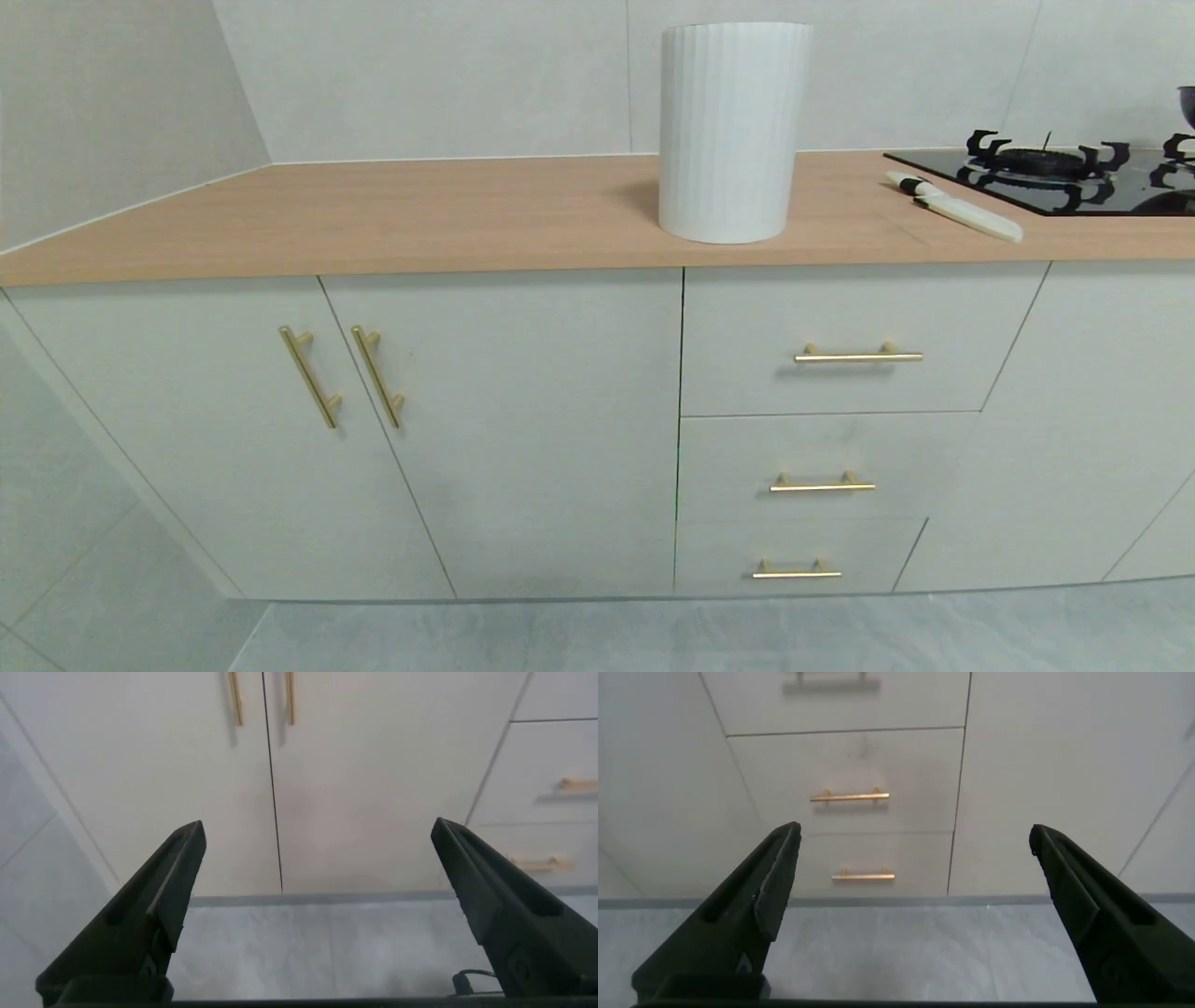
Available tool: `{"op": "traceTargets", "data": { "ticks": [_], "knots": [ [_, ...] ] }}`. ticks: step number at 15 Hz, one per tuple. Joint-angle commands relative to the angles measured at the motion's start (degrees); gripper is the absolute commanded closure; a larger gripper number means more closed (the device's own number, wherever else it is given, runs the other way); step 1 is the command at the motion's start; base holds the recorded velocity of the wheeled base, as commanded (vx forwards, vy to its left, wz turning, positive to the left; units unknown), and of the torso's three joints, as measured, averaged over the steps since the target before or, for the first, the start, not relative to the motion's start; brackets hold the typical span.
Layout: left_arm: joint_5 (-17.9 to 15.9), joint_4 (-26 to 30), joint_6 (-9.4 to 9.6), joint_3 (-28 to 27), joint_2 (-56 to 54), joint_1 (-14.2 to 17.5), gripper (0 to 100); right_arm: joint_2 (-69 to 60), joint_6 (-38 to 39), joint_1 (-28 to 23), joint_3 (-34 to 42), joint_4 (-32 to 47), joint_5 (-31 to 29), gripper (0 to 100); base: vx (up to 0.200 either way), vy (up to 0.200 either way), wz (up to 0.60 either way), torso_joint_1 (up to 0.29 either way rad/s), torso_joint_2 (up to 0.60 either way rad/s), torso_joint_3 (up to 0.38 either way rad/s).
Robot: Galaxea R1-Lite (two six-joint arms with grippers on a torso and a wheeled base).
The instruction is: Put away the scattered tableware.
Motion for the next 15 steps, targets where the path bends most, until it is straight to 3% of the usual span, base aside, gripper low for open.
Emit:
{"op": "traceTargets", "data": {
  "ticks": [1,15],
  "knots": [
    [0.01,0.00,0.00,0.00,0.05,0.00,0,0.16,-0.01,0.04,0.00,-0.01,0.10,0,0.200,0.000,0.00,0.002,0.00,-0.002],
    [0.01,0.00,0.00,0.00,0.05,0.00,0,0.16,0.08,0.04,0.00,-0.01,0.01,0,0.200,0.000,0.00,0.003,0.00,0.001]
  ]
}}
